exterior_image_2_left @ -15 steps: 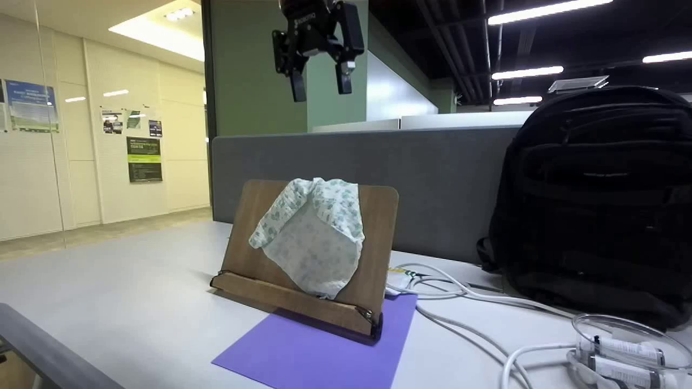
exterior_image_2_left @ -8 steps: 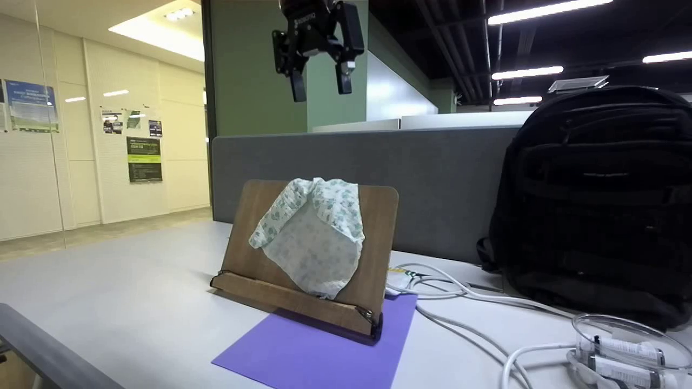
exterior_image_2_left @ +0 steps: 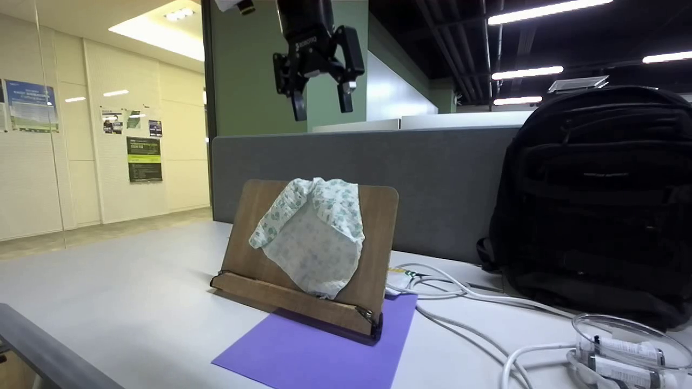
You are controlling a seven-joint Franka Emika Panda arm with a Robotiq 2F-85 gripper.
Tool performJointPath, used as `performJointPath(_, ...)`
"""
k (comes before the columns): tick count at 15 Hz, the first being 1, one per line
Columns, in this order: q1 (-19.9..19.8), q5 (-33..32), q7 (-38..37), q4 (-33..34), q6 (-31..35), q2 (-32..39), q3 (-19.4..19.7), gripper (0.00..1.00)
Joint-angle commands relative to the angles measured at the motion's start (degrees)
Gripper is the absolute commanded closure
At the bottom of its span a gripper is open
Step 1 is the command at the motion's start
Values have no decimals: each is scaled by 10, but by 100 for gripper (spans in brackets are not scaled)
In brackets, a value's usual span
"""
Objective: Place the cloth on the table
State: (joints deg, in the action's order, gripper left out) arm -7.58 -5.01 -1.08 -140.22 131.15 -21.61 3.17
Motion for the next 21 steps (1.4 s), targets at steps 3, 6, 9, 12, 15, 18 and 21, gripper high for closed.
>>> performJointPath(3, 15, -35, -20, 23, 64, 82, -24, 0)
performJointPath(6, 35, -6, -6, 34, 94, 120, -25, 0)
performJointPath(9, 56, 54, 18, 52, 94, 155, -21, 0)
performJointPath(12, 66, 114, 58, 76, 95, 188, -17, 0)
performJointPath(15, 64, 157, 103, 97, 99, 214, -18, 0)
performJointPath(18, 61, 182, 144, 116, 97, 237, -20, 0)
performJointPath(21, 58, 198, 181, 129, 95, 256, -25, 0)
